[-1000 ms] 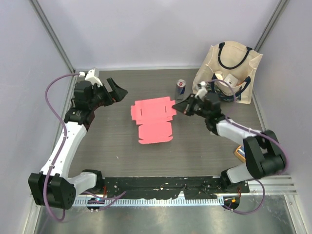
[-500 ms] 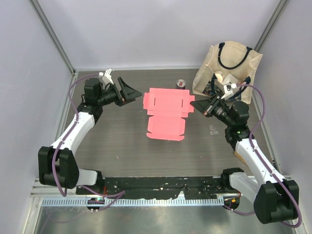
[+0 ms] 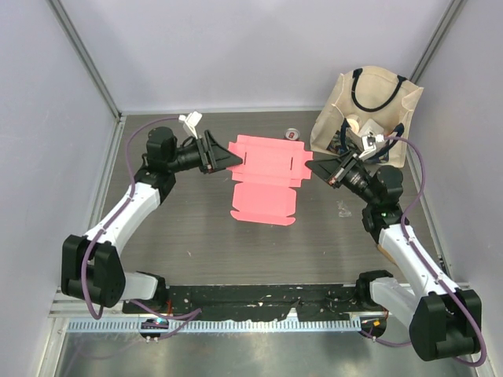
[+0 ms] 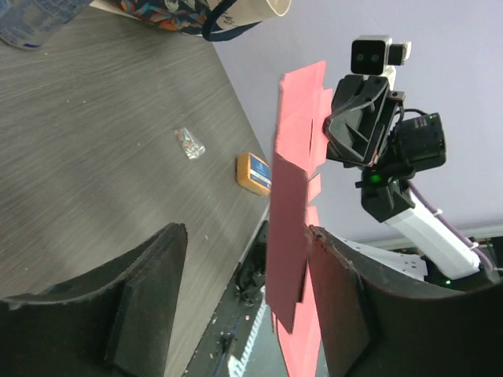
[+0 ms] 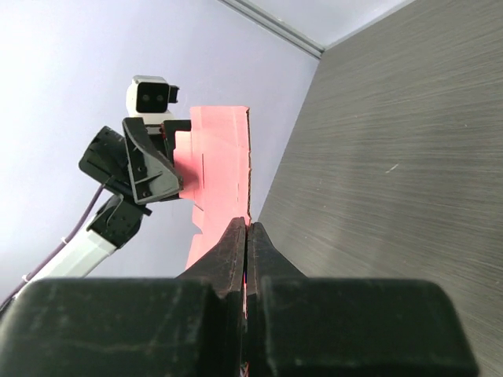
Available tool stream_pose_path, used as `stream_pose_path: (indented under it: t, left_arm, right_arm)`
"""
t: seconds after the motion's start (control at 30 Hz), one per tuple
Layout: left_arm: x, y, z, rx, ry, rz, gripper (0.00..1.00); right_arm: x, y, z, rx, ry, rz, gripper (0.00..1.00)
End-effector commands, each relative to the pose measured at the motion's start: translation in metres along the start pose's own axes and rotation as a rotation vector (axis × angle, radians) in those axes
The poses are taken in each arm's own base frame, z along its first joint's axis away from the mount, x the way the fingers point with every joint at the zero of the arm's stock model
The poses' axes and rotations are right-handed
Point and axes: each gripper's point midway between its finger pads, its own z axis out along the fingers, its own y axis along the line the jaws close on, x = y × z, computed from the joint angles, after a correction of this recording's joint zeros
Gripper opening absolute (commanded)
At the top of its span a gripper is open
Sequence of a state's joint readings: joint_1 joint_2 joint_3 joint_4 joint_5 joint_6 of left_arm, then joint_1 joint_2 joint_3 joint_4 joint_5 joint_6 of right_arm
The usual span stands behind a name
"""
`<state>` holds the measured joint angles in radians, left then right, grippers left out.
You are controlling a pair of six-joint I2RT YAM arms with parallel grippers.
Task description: Fold the paper box
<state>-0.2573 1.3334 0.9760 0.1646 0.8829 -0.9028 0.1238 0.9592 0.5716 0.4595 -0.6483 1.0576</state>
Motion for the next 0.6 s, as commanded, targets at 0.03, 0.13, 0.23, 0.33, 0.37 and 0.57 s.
stream_pose_path:
  t: [0.03, 0.13, 0.23, 0.33, 0.37, 0.57]
  left_arm:
    - [-0.005, -0.024, -0.001, 0.098, 0.014, 0.035, 0.56]
    - [-0.006, -0.037, -0.003, 0.156, 0.011, 0.056, 0.29]
    - [-0.006, -0.043, -0.005, 0.175, 0.014, 0.078, 0.09]
    - [-0.007, -0.041, -0.006, 0.152, 0.006, 0.120, 0.00]
    - [-0.005, -0.038, -0.007, 0.123, 0.017, 0.104, 0.00]
    - [-0.005, -0.029, -0.010, 0.043, 0.026, 0.156, 0.00]
  right_arm:
    - [-0.003, 0.026, -0.005, -0.142, -0.032, -0.001, 0.01]
    - [0.004, 0.027, -0.006, -0.203, -0.011, -0.016, 0.01]
    - [0.012, 0.020, -0.004, -0.233, 0.031, -0.030, 0.01]
    - [0.028, -0.013, 0.001, -0.115, 0.132, -0.042, 0.18]
    - [0.020, -0.020, 0.006, -0.061, 0.129, -0.201, 0.37]
    - [-0.036, -0.070, -0.024, 0.542, 0.037, -0.463, 0.71]
